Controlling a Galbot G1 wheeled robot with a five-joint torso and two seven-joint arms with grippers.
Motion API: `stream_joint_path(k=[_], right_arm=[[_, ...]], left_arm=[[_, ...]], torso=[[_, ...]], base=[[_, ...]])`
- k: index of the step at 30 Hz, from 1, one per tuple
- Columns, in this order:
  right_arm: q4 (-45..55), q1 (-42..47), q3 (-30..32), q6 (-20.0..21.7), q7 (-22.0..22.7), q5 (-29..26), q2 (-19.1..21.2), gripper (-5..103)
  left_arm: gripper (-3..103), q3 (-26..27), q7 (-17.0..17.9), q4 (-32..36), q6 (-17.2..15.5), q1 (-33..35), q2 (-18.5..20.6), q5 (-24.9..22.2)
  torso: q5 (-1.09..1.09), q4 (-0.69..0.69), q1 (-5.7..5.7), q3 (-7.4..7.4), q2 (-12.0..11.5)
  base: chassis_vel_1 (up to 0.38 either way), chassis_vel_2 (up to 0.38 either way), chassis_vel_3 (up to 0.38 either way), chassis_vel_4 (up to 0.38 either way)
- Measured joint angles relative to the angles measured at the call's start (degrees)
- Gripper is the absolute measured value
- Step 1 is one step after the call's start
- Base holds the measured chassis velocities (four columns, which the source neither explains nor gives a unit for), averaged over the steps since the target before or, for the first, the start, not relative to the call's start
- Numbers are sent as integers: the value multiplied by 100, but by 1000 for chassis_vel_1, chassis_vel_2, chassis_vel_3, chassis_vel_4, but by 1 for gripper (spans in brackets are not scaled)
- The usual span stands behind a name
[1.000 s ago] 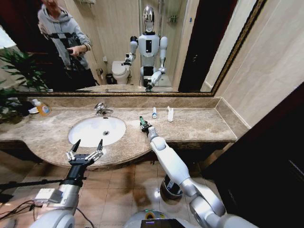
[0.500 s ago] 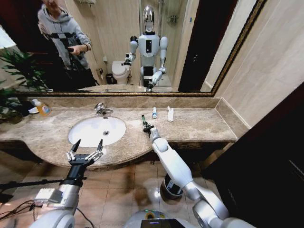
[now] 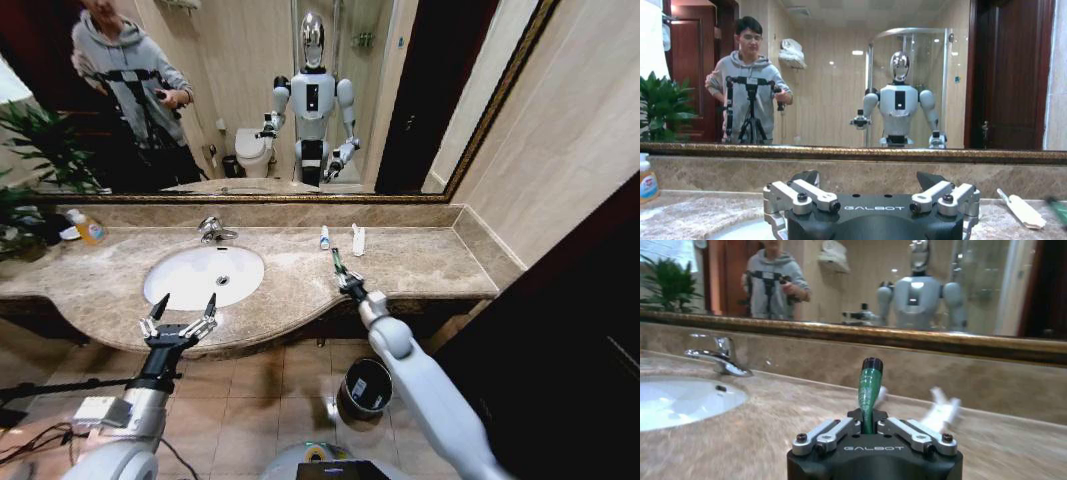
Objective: Pick up the trash from the sink and place it in the trash bin.
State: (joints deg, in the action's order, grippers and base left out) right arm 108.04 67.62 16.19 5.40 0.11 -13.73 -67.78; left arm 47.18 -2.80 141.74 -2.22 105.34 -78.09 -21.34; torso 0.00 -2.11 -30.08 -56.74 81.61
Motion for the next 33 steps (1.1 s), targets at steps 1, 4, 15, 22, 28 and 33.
stream_joint_path(k=[1,4,15,22,28,33], right_arm=[[142,290,183,-69,13,33,15,8],[348,995,683,-358,26,284,-36,8],[-151,3141,1555,-1769,-153,1480,-1012,8],[-1428,3050,1410,-2015,-30,1981,-1300,8],[-2325,2448,1134,-1502,31,1927,-1231,8],[-3093,1798,1033,-1199,-136,2179,-1285,8]], left_arm=[[100,0,-1,0,0,0,0,0],[100,0,0,0,0,0,0,0],[100,0,0,0,0,0,0,0],[100,0,-1,0,0,0,0,0],[100,-1,-1,0,0,0,0,0],[100,0,0,0,0,0,0,0]], torso=[[-1,0,0,0,0],[-1,0,0,0,0],[0,1,1,0,0],[0,0,0,0,0],[0,0,-1,-1,-1],[0,-1,-1,-1,-1]], base=[[0,0,0,0],[0,0,0,0],[0,0,0,0],[0,0,0,0],[0,0,0,0],[0,0,0,0]])
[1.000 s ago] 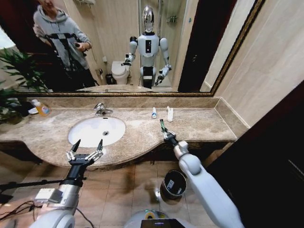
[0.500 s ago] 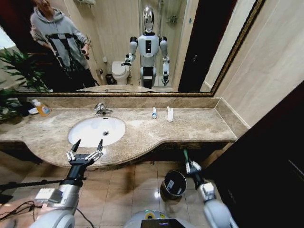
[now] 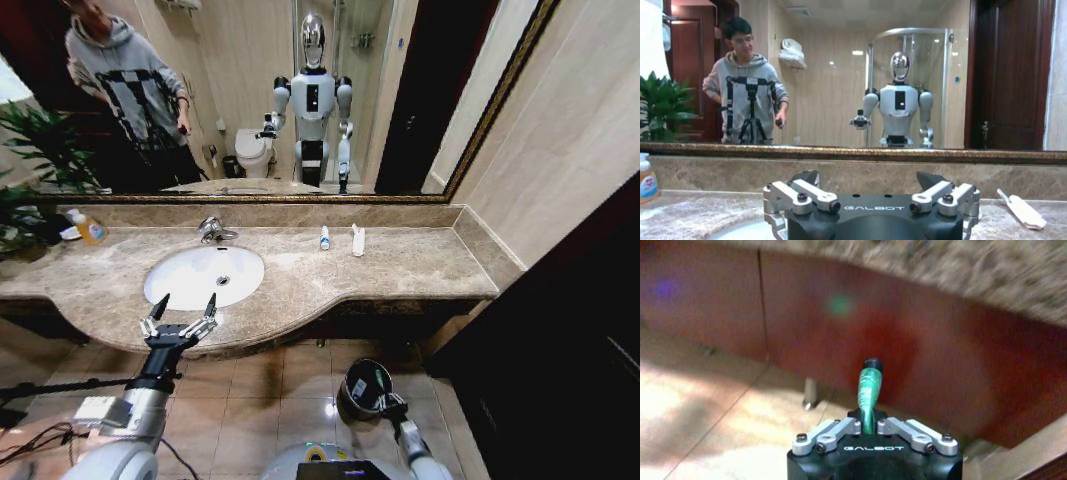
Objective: Pick up the trash from the sink and place it in the trash bin.
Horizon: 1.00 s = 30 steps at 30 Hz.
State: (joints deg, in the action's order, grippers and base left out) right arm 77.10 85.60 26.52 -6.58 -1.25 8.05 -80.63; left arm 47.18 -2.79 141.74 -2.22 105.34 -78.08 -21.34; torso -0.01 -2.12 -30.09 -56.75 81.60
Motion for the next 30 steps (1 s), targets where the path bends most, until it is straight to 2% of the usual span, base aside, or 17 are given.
stream_joint_path(k=[4,9,11,14,15,19,23,27,30], right_arm=[[-556,-433,-97,212,-246,109,-9,8],[-1961,-1263,-133,211,-405,243,-137,8],[-2175,-1395,-137,186,-414,249,-152,8],[-3640,-2288,-137,-182,-340,307,-246,8],[-3640,-2288,-137,-182,-340,307,-246,8],[-4917,-2965,-141,-336,-311,183,-272,8],[-5311,-3202,-121,-318,-342,152,-289,8],[-5695,-3571,-32,6,-456,-209,-327,8],[-5691,-3590,-23,79,-516,-251,-305,8]], left_arm=[[100,0,-1,0,0,0,0,0],[100,0,-1,0,0,0,0,0],[100,0,-1,0,0,0,0,0],[100,0,0,0,0,0,0,0],[100,0,0,0,0,0,0,0],[100,0,0,0,0,0,0,0],[100,0,0,0,0,0,0,0],[100,0,0,0,0,0,0,0],[100,0,0,0,0,0,0,0]], torso=[[0,0,0,0,0],[0,1,0,0,0],[0,1,0,0,0],[0,0,0,0,0],[0,0,0,0,0],[0,1,0,-1,0],[1,1,1,0,0],[1,0,1,0,0],[0,0,1,0,0]], base=[[0,0,0,0],[0,0,0,0],[0,0,0,0],[0,0,0,0],[0,0,0,0],[0,0,0,0],[0,0,0,0],[0,0,0,0],[0,0,0,0]])
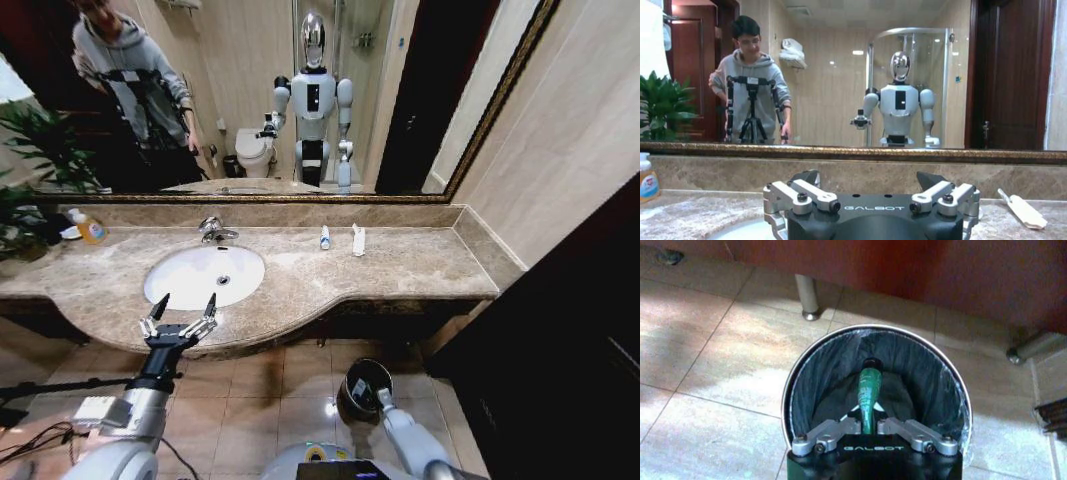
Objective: Pick up the trash from the sink and place it in the trash bin.
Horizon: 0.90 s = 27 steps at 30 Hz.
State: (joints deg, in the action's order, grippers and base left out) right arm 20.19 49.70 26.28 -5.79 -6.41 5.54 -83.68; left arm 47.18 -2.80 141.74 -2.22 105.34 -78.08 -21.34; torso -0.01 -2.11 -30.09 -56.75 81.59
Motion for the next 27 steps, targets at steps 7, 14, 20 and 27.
stream_joint_path(k=[7,14,20,27], right_arm=[[-5,-23,27,73,-45,-12,47,11],[72,6,30,286,20,-85,10,37],[181,98,30,427,119,-184,-53,60],[580,390,36,512,250,-291,-30,86]], left_arm=[[100,0,0,0,0,0,0,0],[100,0,0,0,0,0,0,0],[100,0,0,0,0,0,0,0],[100,0,0,0,0,0,0,0]], torso=[[0,1,0,0,0],[1,1,0,0,0],[0,0,0,0,0],[1,0,0,0,0]], base=[[0,0,0,0],[0,0,0,0],[0,0,0,0],[0,0,0,0]])
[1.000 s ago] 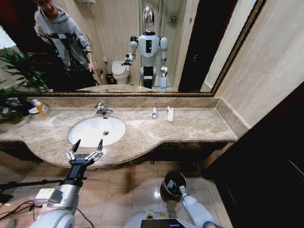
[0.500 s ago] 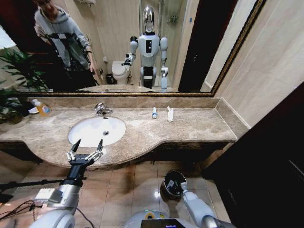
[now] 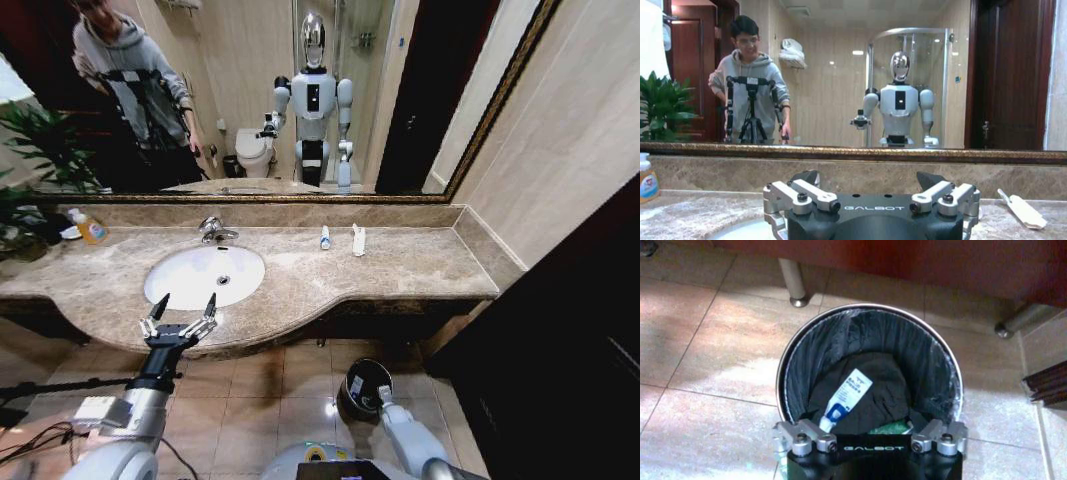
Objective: Pick up the trash from the sink and place it in the trash bin.
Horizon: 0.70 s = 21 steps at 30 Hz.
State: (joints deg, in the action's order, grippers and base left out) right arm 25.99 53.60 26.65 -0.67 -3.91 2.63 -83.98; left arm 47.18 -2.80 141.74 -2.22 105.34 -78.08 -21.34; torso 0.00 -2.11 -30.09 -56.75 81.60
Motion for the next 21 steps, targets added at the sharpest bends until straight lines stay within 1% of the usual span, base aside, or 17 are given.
stream_joint_path(k=[1,2,3,6,7,10,11,13,14,15,16,17,18,19,21], right_arm=[[154,97,23,0,9,1,7,91],[154,97,23,0,9,1,7,91],[335,207,43,20,9,-18,15,96],[909,504,94,0,9,-95,38,100],[909,504,94,0,9,-95,38,100],[1910,939,133,62,9,-351,88,100],[1910,939,133,62,9,-351,88,100],[2924,1443,242,104,36,-442,106,100],[3412,1719,351,34,69,-309,105,100],[3412,1719,351,34,69,-309,105,100],[3813,1943,444,-21,85,-177,99,100],[4524,2331,598,-45,94,-54,79,100],[4938,2577,696,-3,87,-29,54,100],[4938,2577,696,-3,87,-29,54,100],[6078,3217,909,141,62,-55,-66,100]], left_arm=[[100,0,0,0,0,0,0,0],[100,0,0,0,0,0,0,0],[100,0,0,0,0,0,0,0],[100,0,0,0,0,0,0,0],[100,0,0,0,0,0,0,0],[100,0,0,0,0,0,0,0],[100,0,0,0,0,0,0,0],[100,0,0,0,0,0,0,0],[100,0,0,0,0,0,0,0],[100,0,0,0,0,0,0,0],[100,0,0,0,0,0,0,0],[100,0,0,0,0,0,0,0],[100,0,0,0,0,0,0,0],[100,0,0,0,0,0,0,0],[100,0,0,0,0,0,0,0]], torso=[[0,1,0,0,0],[0,1,0,0,0],[0,1,0,0,0],[0,1,1,0,0],[0,1,1,0,0],[0,0,0,0,0],[0,0,0,0,0],[-1,0,1,0,0],[-2,0,0,0,0],[-2,0,0,0,0],[0,1,0,0,0],[0,0,0,1,1],[0,0,1,1,1],[0,0,1,1,1],[-1,1,1,1,1]], base=[[0,0,0,0],[0,0,0,0],[0,0,0,0],[0,0,0,0],[0,0,0,0],[0,0,0,0],[0,0,0,0],[0,0,0,0],[0,0,0,0],[0,0,0,0],[0,0,0,0],[0,0,0,0],[0,0,0,0],[0,0,0,0],[0,0,0,0]])
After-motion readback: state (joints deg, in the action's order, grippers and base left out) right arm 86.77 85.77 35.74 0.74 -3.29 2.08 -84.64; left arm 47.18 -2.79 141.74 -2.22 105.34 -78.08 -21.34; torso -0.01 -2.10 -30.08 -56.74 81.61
